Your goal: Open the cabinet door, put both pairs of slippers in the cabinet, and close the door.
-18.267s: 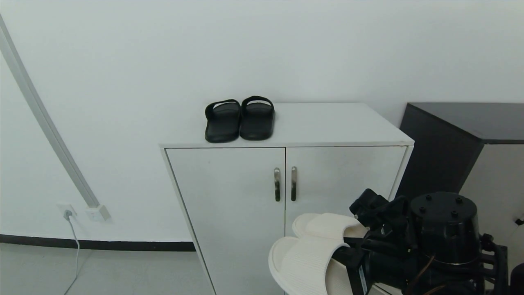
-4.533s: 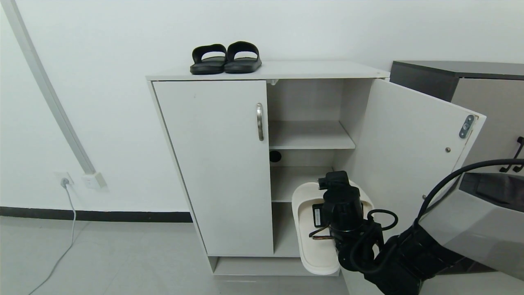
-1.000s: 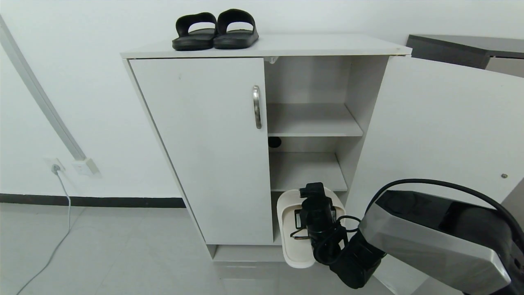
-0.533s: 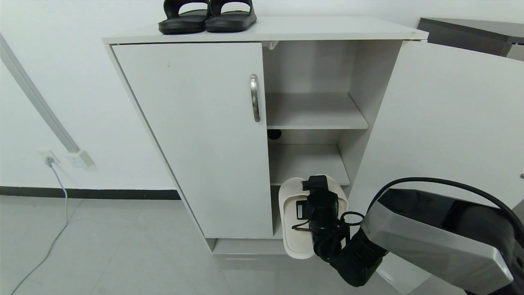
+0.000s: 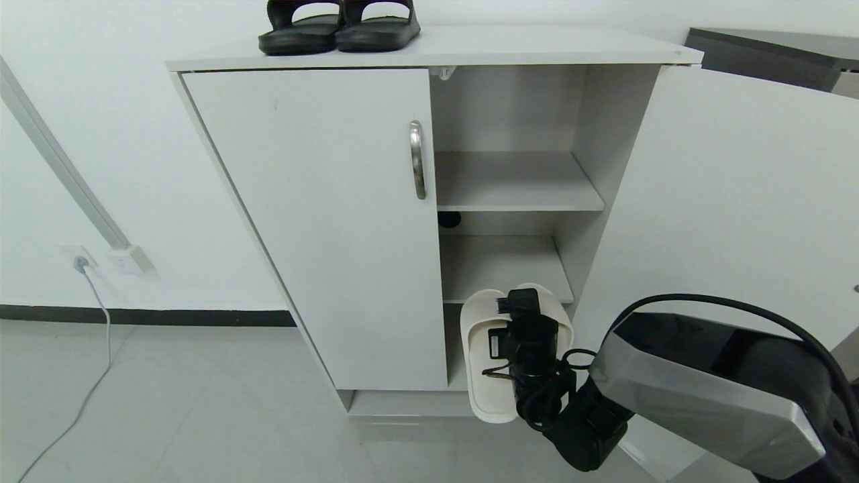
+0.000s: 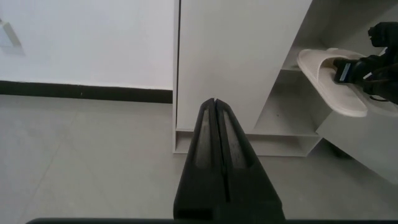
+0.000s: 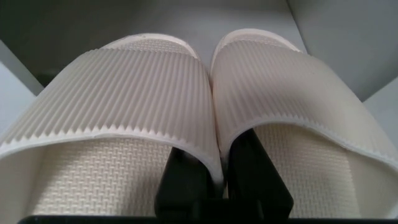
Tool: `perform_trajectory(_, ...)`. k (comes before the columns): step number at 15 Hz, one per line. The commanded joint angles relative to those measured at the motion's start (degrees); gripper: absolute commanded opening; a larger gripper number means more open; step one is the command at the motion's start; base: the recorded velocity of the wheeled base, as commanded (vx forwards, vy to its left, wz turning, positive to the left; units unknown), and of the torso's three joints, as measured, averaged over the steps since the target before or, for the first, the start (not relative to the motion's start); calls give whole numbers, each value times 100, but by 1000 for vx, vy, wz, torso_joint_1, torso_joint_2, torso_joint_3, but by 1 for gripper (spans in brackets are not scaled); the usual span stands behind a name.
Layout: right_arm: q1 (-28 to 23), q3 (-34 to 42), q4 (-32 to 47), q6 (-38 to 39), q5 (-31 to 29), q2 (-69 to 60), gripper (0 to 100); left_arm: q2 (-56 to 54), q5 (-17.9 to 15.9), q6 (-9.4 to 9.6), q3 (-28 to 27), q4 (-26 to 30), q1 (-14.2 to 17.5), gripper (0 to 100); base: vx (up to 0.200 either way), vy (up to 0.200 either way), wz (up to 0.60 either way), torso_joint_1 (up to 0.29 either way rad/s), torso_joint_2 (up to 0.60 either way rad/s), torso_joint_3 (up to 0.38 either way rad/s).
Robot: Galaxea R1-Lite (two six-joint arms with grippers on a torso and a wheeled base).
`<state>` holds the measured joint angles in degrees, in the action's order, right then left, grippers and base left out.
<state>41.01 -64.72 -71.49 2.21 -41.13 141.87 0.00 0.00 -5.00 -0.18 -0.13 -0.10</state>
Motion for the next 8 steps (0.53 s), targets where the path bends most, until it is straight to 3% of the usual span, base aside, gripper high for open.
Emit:
perform_trajectory(1, 4, -14, -15, -1, 0, 60, 0, 9, 0, -1, 1, -4, 1, 0, 0, 0, 0, 0, 0, 0)
perform_trajectory(2, 4, -14, -23, -1, 0, 60, 0, 9, 0, -1, 1, -4, 1, 0, 0, 0, 0, 0, 0, 0)
perform_trajectory(8, 4, -14, -23, -1, 9, 77, 0, 9, 0, -1, 1, -4, 1, 0, 200, 0, 0, 2, 1, 2)
